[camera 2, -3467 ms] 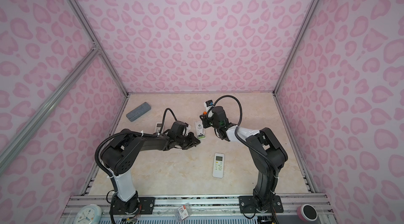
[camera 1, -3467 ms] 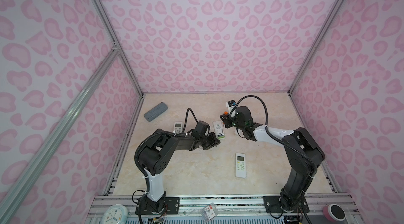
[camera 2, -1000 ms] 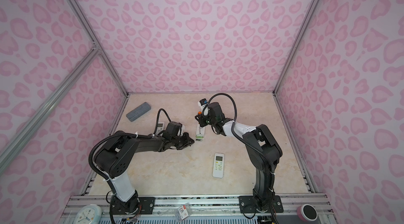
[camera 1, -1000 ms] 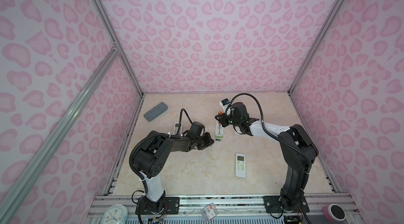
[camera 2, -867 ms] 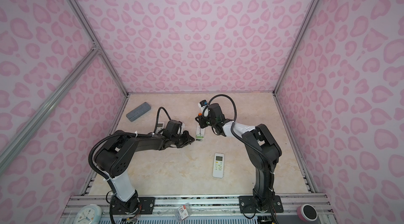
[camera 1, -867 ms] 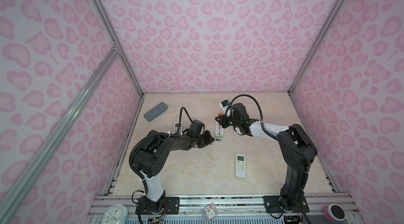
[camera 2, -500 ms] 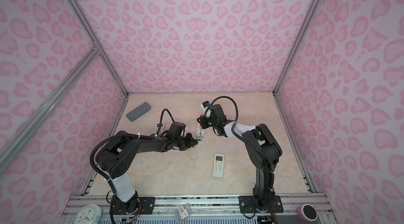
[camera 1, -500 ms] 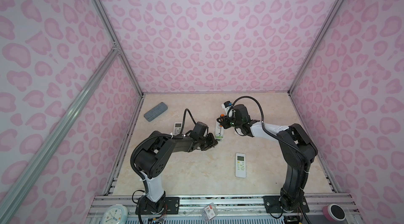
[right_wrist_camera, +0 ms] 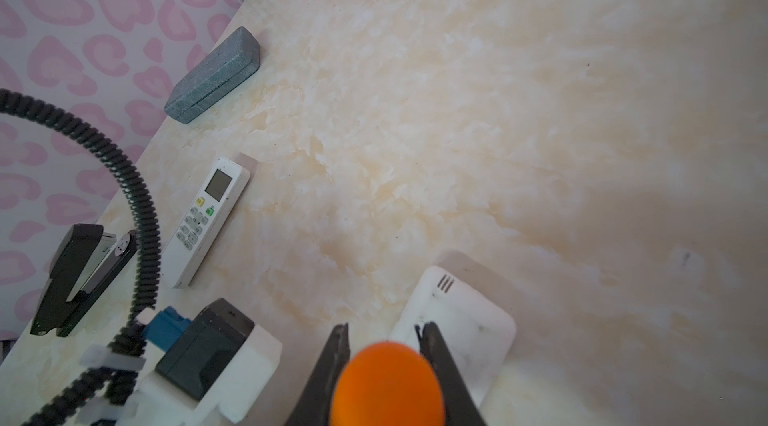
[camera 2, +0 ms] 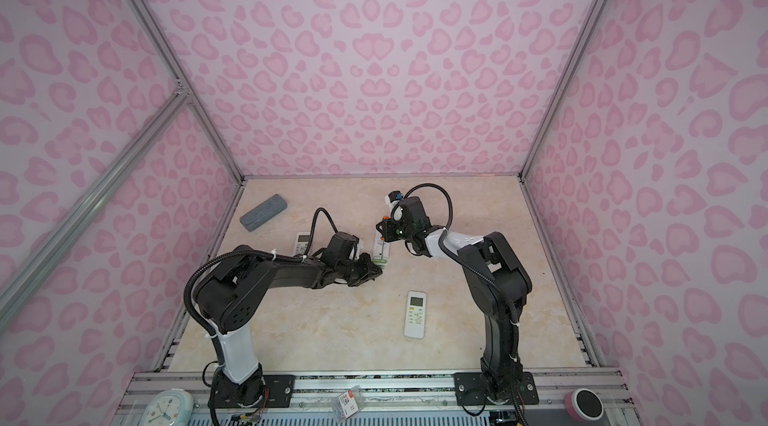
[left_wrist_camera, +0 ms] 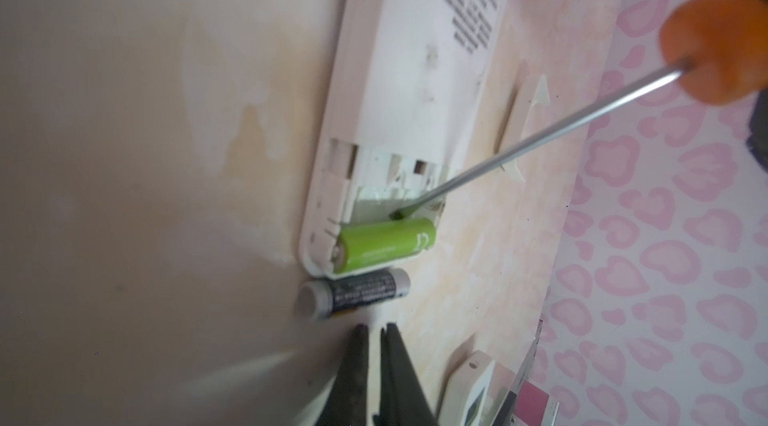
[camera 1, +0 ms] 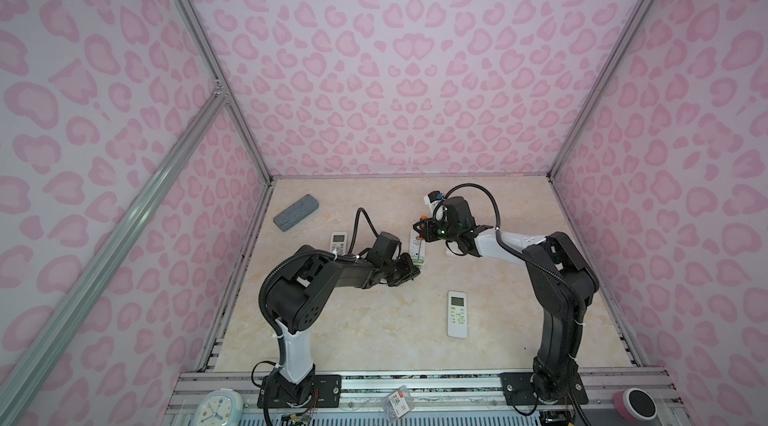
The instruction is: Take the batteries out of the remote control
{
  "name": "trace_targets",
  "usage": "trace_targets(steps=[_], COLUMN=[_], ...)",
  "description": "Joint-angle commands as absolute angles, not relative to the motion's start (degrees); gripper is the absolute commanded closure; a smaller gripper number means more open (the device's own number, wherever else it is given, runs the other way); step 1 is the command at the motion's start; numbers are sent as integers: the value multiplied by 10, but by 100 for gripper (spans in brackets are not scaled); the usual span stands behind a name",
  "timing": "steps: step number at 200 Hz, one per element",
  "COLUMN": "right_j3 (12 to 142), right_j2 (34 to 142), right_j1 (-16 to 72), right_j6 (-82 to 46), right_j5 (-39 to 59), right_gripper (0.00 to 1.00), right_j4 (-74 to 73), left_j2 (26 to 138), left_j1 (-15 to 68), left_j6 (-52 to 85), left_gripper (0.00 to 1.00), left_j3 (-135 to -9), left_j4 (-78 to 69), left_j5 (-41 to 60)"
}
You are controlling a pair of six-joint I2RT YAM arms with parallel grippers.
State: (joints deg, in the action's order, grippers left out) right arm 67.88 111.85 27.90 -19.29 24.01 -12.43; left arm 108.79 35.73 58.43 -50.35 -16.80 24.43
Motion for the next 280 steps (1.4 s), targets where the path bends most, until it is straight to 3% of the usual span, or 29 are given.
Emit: trace_targets(steps=[1,152,280], right_j3=[689,749,719], right_j2=[1130,1176,1131], right_j1=[279,276,296], right_j6=[-200,-211,-148], right_j5=[243,236,187], right_gripper=[100,100,100], right_j4=[-80,-4,-1], left_j2=[1097,1122,1101], left_j1=[355,338,330], left_j6=[582,576,569], left_gripper=[89,89,88], left_j3=[-508,-506,-495], left_j4=[-163,-171,-168], left_j5=[230,225,222])
